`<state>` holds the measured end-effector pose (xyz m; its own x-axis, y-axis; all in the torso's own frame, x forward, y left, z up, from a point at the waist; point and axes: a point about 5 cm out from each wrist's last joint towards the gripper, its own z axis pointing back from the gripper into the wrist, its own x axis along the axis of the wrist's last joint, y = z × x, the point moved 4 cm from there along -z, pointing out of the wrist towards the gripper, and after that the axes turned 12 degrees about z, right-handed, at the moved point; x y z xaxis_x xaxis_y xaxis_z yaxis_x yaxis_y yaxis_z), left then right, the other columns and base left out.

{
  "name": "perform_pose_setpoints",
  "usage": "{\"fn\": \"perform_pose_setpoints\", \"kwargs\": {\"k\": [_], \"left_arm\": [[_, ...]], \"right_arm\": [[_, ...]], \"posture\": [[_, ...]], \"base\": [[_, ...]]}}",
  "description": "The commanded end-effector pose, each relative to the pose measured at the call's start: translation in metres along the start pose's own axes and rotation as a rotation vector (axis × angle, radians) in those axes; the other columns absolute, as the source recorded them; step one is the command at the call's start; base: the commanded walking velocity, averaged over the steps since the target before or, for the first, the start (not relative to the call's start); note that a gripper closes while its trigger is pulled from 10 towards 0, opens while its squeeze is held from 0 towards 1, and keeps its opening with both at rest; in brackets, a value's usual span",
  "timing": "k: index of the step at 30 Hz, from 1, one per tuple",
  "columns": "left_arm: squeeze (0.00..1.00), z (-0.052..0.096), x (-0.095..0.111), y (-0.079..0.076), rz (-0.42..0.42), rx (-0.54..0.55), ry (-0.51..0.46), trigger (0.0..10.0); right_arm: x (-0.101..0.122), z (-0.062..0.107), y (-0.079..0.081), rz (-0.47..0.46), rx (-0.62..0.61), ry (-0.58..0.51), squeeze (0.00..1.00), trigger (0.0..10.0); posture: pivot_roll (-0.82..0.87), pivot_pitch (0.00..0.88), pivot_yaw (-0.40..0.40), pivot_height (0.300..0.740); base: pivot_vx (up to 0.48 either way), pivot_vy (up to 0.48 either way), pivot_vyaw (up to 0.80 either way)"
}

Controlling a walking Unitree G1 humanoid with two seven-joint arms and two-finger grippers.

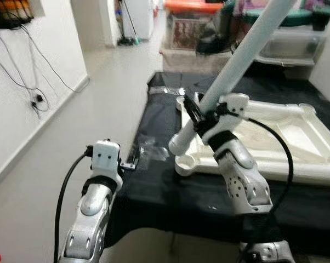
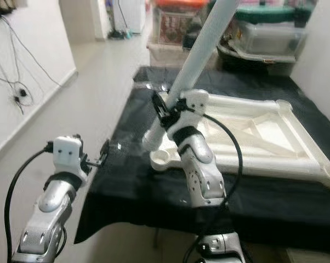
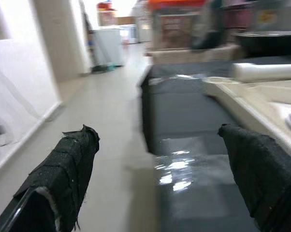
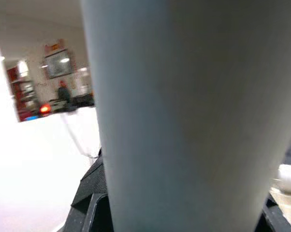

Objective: Building children table

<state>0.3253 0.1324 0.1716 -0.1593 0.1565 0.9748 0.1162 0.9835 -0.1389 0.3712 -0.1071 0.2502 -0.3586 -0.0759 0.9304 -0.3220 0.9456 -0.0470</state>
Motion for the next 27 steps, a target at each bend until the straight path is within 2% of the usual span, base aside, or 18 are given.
{"fn": "perform_pose_setpoints", "kwargs": {"k": [1, 5, 10, 24, 25, 27], "left_arm": [[0.00, 0.002, -0.005, 0.003, -0.001, 0.012, 0.026, 10.0], [0.00, 0.002, -0.007, 0.000, 0.005, 0.009, 0.034, 10.0], [0.00, 0.002, -0.007, -0.001, -0.001, 0.005, 0.033, 10.0], [0.00, 0.000, -0.011, 0.008, -0.004, 0.044, 0.057, 10.0], [0.00, 0.000, -0.011, 0.013, 0.013, 0.077, 0.056, 10.0], [0.00, 0.000, -0.012, 0.014, 0.014, 0.084, 0.057, 10.0]], "right_arm": [[0.005, -0.001, 0.008, 0.010, 0.025, -0.022, 0.00, 10.0], [0.002, -0.002, 0.008, 0.014, 0.011, -0.009, 0.00, 10.0], [-0.001, -0.003, 0.003, 0.001, -0.018, 0.009, 0.00, 10.0], [-0.003, -0.003, 0.002, 0.000, -0.017, 0.018, 0.00, 10.0], [-0.003, -0.004, 0.001, 0.002, -0.014, 0.020, 0.00, 10.0], [-0.003, -0.004, 0.001, 0.003, -0.011, 0.020, 0.00, 10.0]], "posture": [[0.10, 0.000, -0.050, 0.740], [0.10, 0.000, -0.053, 0.740], [0.11, 0.000, -0.057, 0.740], [0.11, 0.000, -0.059, 0.740], [0.10, 0.000, -0.057, 0.740], [0.10, 0.000, -0.060, 0.740]], "base": [[0.000, 0.000, 0.80], [0.000, 0.000, 0.67], [0.000, 0.000, 0.00], [0.307, -0.332, 0.00], [0.000, 0.000, 0.00], [0.000, 0.000, 0.00]]}}
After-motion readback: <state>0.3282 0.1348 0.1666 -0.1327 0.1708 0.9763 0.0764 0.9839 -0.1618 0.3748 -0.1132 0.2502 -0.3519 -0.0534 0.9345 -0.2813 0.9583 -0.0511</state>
